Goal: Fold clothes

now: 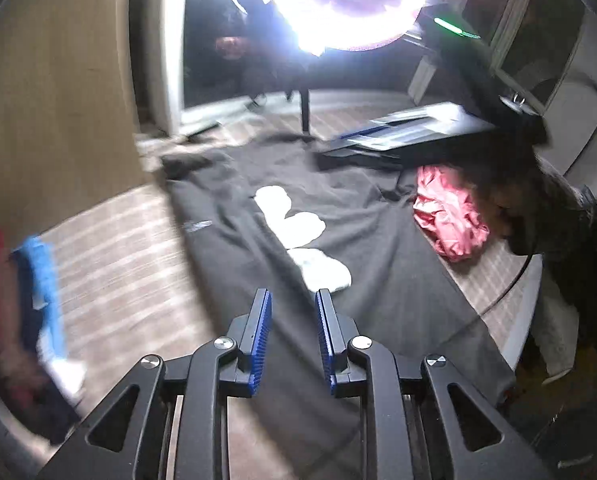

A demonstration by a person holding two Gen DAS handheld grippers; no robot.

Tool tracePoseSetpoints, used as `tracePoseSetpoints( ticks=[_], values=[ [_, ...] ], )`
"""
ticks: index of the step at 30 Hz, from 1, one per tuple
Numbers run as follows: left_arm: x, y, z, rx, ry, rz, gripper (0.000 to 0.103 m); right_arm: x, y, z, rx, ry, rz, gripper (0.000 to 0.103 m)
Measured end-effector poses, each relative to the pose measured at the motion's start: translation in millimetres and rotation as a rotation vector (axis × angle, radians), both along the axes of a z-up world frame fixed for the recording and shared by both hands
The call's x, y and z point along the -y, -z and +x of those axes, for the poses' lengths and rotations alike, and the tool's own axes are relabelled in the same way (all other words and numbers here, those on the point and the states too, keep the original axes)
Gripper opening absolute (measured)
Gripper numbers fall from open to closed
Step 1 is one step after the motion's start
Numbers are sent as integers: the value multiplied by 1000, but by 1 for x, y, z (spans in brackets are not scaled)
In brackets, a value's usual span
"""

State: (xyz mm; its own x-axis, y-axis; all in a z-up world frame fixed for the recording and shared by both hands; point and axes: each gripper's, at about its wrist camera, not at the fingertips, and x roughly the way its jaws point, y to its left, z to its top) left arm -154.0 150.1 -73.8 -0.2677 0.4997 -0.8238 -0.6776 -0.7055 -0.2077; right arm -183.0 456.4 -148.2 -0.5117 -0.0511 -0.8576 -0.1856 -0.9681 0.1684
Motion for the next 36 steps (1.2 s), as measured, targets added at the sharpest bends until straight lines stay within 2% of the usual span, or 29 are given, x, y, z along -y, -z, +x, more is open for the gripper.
tracePoseSetpoints(
  ticks=[2, 5, 9, 11, 13, 15, 16, 18, 20, 25, 32, 34, 35, 36],
  values=[
    [-37, 32, -5, 23, 44, -28, 21, -34, 39, -33, 27, 63, -77, 49],
    [-58, 76, -13, 63, 55, -83, 22, -62, 70, -65, 13, 98, -137, 49],
    [-61, 113, -26, 147, 18, -99, 22, -65, 89, -89, 30, 67, -57, 49],
    [-61, 117, -22, 126, 39, -93, 28, -66, 98, -101, 38, 50, -15, 48],
    [-61, 117, -18, 128, 63, -109, 29, -67, 107, -113, 47, 34, 28, 48],
    [-53, 109, -19, 123, 44, -95, 29, -68, 116, -125, 56, 17, 70, 48],
    [-46, 102, -20, 107, 18, -73, 29, -70, 103, -123, 7, 26, 77, 48],
    [-33, 93, -25, 77, -36, -48, 29, -65, 82, -123, -79, -33, 56, 48],
    [-25, 96, -33, 68, -80, -62, 29, -56, 70, -139, -88, -101, 33, 48],
    [-25, 119, -37, 118, -71, -108, 29, -46, 85, -194, -23, -145, -33, 48],
    [-18, 121, -33, 124, -78, -66, 30, -40, 113, -225, 85, -170, -66, 48],
    [-18, 121, -34, 120, -73, -61, 31, -41, 117, -225, 95, -179, -85, 30],
    [-18, 119, -34, 116, -69, -60, 32, -42, 118, -224, 91, -188, -100, 11],
    [-17, 117, -34, 113, -65, -59, 33, -43, 116, -222, 80, -187, -113, 7]
  ],
)
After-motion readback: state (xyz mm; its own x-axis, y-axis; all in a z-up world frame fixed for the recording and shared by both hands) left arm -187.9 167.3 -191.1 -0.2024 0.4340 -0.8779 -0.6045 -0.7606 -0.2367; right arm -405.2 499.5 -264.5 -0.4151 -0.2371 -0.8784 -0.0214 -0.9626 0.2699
